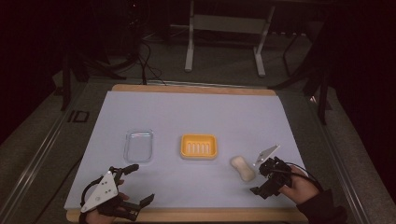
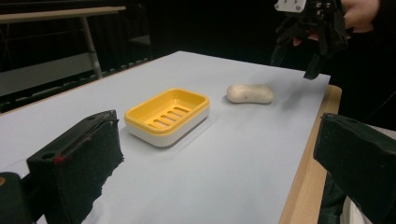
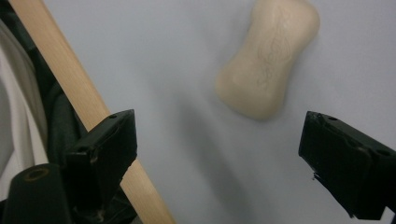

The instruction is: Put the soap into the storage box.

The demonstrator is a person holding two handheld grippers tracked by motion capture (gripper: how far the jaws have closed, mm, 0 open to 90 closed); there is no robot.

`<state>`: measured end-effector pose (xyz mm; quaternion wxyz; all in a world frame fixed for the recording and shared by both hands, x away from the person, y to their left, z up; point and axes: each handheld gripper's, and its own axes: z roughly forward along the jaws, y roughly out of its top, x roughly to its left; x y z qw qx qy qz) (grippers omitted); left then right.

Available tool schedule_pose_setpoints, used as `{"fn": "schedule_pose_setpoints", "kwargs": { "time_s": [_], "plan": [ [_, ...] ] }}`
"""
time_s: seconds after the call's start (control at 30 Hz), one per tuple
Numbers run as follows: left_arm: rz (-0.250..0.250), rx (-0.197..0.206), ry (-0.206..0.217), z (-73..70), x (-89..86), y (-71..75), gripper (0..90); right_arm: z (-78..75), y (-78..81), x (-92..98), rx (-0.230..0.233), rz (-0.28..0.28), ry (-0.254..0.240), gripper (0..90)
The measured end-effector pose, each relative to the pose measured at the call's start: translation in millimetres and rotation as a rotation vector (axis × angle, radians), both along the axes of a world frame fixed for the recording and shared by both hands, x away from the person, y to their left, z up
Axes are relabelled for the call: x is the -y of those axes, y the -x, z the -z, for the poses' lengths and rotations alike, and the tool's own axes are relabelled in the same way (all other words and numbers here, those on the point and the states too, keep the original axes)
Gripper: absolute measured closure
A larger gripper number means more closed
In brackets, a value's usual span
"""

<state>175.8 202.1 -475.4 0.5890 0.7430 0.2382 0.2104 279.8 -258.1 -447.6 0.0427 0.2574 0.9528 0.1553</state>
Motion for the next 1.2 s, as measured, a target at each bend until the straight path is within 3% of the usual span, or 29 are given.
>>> {"fn": "schedule_pose_setpoints", "kwargs": {
  "time_s": [0.27,0.43,0.6,0.77,1.0,1.2],
  "plan": [
    [0.005,-0.003,0.003,0.3,0.8,0.2,1.1,6.5,1.2,-4.5,-0.065,0.042,0.090,12.7],
    [0.005,-0.005,0.000,0.4,1.2,0.4,1.1,9.2,1.3,-5.3,-0.064,0.072,0.129,12.7],
    [0.006,-0.005,0.000,0.5,1.5,0.6,1.1,10.2,-1.1,-2.1,-0.067,0.126,0.130,12.7],
    [0.004,-0.005,-0.002,1.1,1.7,0.4,1.1,13.7,-1.8,-2.6,-0.119,0.175,0.145,12.7],
    [0.004,-0.006,0.002,0.9,1.4,0.9,1.1,14.0,-6.4,-6.5,-0.156,0.247,0.161,12.8],
    [0.007,-0.006,0.003,1.0,1.9,1.4,1.1,15.1,-10.9,-9.5,-0.190,0.258,0.167,13.7]
  ]
}}
